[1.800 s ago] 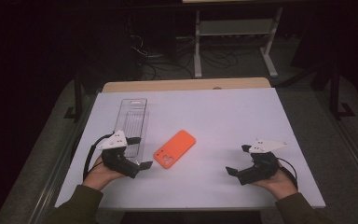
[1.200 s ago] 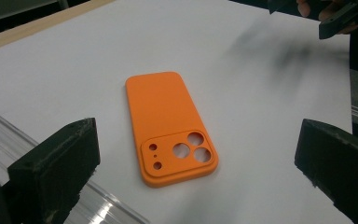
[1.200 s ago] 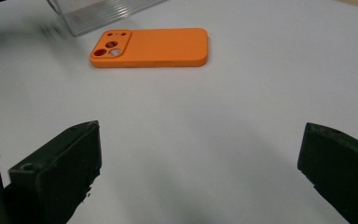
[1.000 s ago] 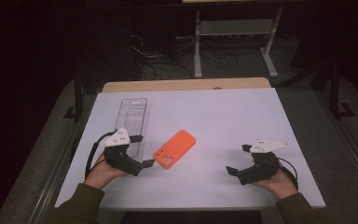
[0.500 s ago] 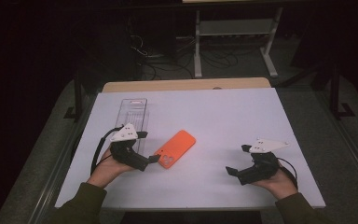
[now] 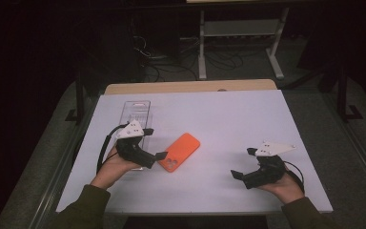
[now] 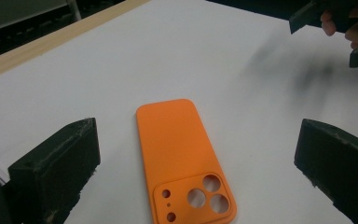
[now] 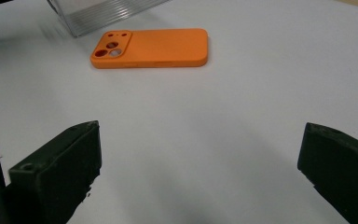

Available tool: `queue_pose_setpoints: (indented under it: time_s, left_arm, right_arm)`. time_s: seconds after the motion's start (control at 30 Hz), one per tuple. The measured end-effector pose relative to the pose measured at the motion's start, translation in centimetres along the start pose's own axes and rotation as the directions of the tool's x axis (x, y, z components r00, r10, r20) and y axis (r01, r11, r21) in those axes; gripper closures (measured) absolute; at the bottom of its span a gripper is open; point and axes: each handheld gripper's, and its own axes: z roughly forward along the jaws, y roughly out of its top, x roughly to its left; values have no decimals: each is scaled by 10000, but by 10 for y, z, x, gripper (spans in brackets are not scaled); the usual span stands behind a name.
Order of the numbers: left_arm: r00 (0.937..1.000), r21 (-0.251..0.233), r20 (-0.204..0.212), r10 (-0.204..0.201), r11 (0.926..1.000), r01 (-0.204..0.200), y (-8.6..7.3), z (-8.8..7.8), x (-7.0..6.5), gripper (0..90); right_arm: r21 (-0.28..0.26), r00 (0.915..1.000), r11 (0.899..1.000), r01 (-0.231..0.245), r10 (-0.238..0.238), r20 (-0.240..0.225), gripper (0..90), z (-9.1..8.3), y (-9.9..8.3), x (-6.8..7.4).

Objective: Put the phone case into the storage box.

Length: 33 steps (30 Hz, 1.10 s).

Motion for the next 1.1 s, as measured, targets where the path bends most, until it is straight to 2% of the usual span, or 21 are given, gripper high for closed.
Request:
queue_pose_setpoints:
  time_s: [0.27, 0.53, 0.6, 0.73, 0.77, 0.8, 0.97, 1.0, 1.03, 1.1]
  left_arm:
    - [9999, -185, 79, -79, 9998, 80, 7, 4, 4, 0]
    - [9998, -170, 141, -168, 9997, 170, 13, 10, 6, 0]
    - [9999, -163, 135, -51, 9999, 53, 15, 11, 7, 0]
    - [9997, -255, 157, -180, 9995, 183, 18, 13, 7, 0]
    - [9999, -245, 139, -45, 9997, 49, 19, 14, 9, 0]
    - [9998, -316, 151, -145, 9994, 150, 20, 15, 8, 0]
    - [9997, -328, 191, -149, 9993, 156, 25, 19, 9, 0]
    - [9998, -286, 171, 37, 9996, -32, 26, 19, 11, 0]
    - [9998, -327, 184, -124, 9994, 130, 26, 20, 10, 0]
    - [9998, -337, 192, -95, 9994, 101, 28, 21, 11, 0]
  right_arm:
    - [-21, 10000, 10000, -23, 23, -7, 0, 0, 0, 0]
    - [-32, 10000, 10000, -41, 41, -25, 0, 0, -1, -1]
    - [-33, 10000, 10000, -29, 29, -23, 0, 0, -1, -1]
    - [1, 10000, 10000, -30, 30, -48, 0, 0, -1, 0]
    - [-3, 10000, 10000, -27, 27, -45, 0, 1, -1, 0]
    - [-2, 10000, 10000, -38, 38, -40, 0, 1, -1, 0]
    - [-22, 10000, 10000, -37, 37, -31, 0, 0, -1, -1]
    - [-30, 10000, 10000, -30, 30, -24, 0, 0, -1, -1]
    - [-34, 10000, 10000, -28, 28, -27, 0, 0, -1, -1]
    - [-40, 10000, 10000, -29, 29, -28, 0, 0, -1, -1]
